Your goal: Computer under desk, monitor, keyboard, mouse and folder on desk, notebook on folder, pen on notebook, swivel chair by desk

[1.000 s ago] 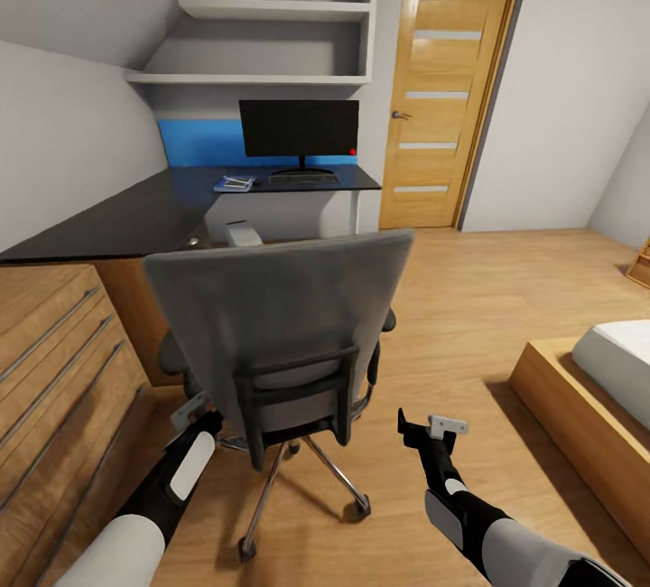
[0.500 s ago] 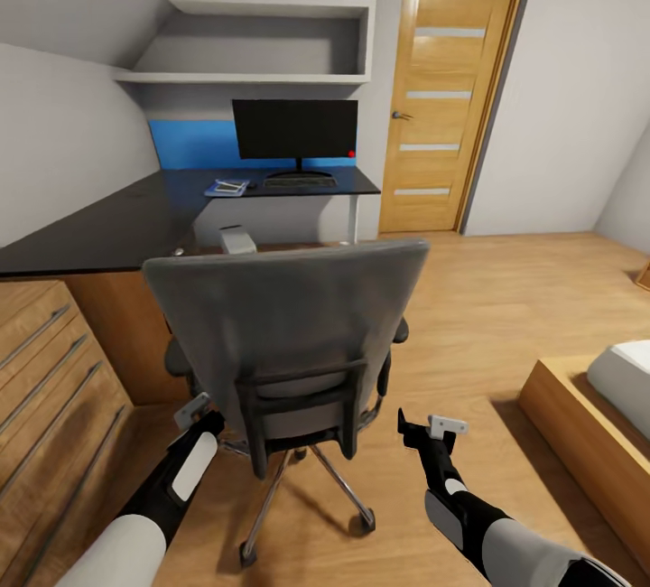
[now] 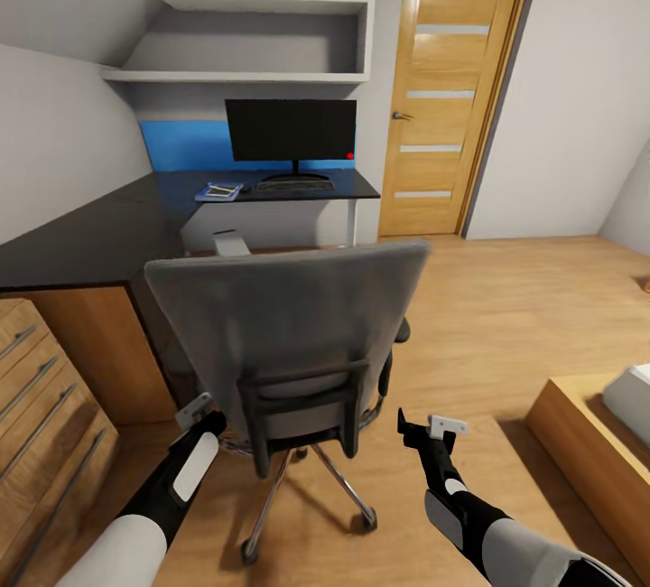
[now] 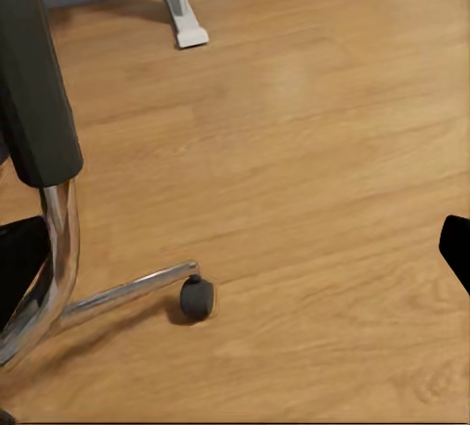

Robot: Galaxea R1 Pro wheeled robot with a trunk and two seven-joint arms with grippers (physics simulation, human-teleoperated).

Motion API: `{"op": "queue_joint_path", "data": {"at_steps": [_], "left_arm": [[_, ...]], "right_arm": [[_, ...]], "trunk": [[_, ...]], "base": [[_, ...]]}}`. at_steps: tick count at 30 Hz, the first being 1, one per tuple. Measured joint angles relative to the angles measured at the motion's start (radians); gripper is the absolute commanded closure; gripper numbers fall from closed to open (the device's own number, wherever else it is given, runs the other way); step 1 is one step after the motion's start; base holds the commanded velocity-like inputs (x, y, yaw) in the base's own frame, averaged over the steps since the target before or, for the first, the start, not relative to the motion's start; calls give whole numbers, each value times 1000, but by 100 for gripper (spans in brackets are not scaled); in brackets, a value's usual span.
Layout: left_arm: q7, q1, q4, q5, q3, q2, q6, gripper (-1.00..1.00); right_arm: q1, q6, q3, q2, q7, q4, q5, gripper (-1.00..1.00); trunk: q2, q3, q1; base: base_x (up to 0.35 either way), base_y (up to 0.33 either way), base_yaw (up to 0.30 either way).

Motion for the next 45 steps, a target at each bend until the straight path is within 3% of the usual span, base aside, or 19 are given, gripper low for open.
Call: {"op": "queue_joint_path", "data": {"at_steps": [8,27,45], "left_arm": [[1,0,0,-1,0,0,4,-100],[1,0,1,1,0,0,4,-100],[-1,0,38,-1,-6,-3,2,-100]], "right_arm": [[0,0,0,0,0,0,0,-100],[0,0,1,0,0,0,0,-100],[0,0,3,7,0,-1,6,-100]], "trunk": [[0,0,0],[0,0,0],[0,0,0]], "base": [[-233,-1,0],[-34,0,0],[-313,-5,0]]}}
